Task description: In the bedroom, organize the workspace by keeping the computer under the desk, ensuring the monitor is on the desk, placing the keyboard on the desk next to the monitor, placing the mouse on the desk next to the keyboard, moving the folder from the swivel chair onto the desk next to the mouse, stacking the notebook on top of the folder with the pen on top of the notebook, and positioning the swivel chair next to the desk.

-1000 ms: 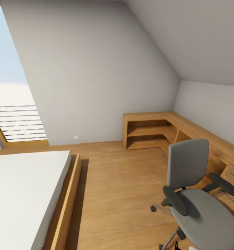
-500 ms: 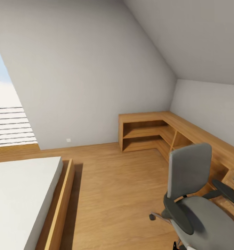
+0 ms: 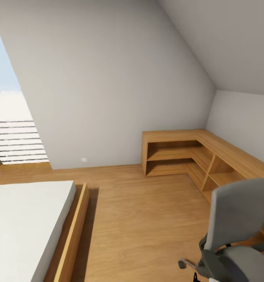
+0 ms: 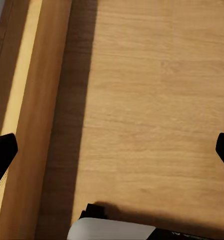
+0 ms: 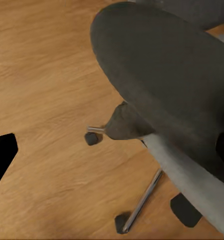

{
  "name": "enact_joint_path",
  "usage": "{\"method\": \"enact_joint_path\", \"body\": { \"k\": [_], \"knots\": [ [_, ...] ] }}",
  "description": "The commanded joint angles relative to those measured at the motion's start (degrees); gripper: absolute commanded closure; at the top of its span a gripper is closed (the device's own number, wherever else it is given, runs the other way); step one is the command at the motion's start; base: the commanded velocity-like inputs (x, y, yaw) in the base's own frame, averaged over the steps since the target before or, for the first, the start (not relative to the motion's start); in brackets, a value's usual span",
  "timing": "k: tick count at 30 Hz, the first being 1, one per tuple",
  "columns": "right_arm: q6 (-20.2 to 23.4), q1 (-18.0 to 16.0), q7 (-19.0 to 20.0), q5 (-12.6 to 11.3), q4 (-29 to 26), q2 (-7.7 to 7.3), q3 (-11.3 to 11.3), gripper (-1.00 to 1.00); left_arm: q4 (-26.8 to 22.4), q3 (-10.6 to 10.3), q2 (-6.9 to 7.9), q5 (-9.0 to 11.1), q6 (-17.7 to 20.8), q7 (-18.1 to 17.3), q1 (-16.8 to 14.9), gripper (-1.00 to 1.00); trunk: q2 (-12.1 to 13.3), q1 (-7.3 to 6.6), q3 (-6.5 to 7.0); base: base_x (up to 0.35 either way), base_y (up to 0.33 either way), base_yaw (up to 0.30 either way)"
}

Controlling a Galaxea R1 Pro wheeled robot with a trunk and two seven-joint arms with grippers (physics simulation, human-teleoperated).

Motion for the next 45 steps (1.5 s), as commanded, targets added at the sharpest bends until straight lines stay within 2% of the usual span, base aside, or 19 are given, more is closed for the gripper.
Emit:
{"method": "enact_joint_path", "body": {
  "k": [1, 13, 45],
  "knots": [
    [0.0, 0.0, -0.5, -0.1, -0.1, -0.02, 0.5, -1.00, 0.0, 0.5, -0.06, -0.6, -0.2, -0.1, -0.1, -1.00, -0.1, 0.04, -0.09, 0.321, 0.000, 0.270],
    [-0.1, 0.0, -0.5, -0.1, -0.1, -0.10, 0.4, -1.00, 0.0, 0.5, -0.06, -0.6, -0.2, -0.1, -0.1, -1.00, -0.1, 0.04, -0.09, 0.321, 0.000, 0.180],
    [0.2, 0.0, -0.4, -0.1, -0.1, -0.11, 0.4, -1.00, 0.0, 0.6, -0.21, -0.6, -0.1, -0.2, -0.1, -1.00, -0.1, 0.04, -0.09, 0.324, 0.000, 0.007]
  ]
}}
